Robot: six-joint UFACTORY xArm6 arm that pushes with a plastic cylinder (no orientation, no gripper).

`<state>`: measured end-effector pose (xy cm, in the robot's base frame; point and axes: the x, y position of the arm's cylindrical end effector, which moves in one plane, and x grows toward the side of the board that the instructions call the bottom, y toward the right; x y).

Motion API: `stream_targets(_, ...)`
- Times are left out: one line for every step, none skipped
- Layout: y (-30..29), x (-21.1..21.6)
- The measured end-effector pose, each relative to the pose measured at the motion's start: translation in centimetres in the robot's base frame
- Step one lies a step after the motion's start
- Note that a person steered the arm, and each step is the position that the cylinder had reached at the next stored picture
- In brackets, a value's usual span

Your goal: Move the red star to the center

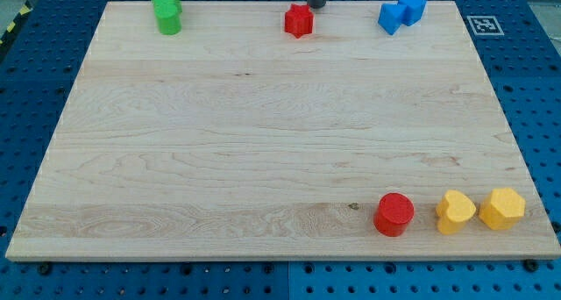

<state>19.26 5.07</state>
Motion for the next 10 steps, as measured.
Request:
stream_targets(-1.6,0.2)
stream_targets(-1.8,2.0)
stream_targets(-1.9,4.8)
stream_targets(-2.0,7.8)
stream_targets(-2.5,10.5)
stream_targets(-3.2,13.1)
stream_targets(-5.5,13.4)
stream_targets(-7.5,13.5)
stream_targets(-7.6,16.2)
stream_targets(-7.6,18.4)
